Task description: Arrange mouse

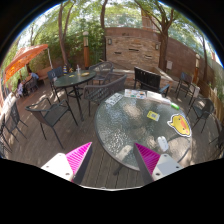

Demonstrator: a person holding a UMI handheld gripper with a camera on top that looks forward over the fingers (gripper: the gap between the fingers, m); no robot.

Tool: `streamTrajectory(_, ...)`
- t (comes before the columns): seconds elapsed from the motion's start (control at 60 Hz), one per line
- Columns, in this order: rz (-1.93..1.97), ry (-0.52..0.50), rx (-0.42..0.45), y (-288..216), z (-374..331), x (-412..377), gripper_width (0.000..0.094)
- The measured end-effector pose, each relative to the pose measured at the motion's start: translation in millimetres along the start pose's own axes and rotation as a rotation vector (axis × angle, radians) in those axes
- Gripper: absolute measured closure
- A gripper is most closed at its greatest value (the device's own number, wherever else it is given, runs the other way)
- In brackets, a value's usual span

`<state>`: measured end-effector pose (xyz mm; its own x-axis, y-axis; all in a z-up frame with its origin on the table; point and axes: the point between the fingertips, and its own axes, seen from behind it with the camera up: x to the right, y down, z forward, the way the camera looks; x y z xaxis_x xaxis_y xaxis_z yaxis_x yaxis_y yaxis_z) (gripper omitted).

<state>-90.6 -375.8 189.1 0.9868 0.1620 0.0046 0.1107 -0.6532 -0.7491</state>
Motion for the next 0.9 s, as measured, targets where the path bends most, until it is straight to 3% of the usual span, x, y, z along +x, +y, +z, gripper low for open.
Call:
streamTrajectory(0.267,0.01,0.034,-0.054,23.7,-12.4,17.1,0.0063)
streamTrajectory(0.3,0.018,0.042,-0.062,37.4,-1.7,22.3,0.0093)
streamTrajectory(0.483,0.056,0.102,-0.134,86.3,28.2,87.0,0.0071)
streamTrajectory(0.65,0.047,0.202,-0.133,127.9,71.6,178.0,0.0083)
streamTrajectory(0.9,0.032,0.228,-0.066,105.2,161.1,280.1,0.0086)
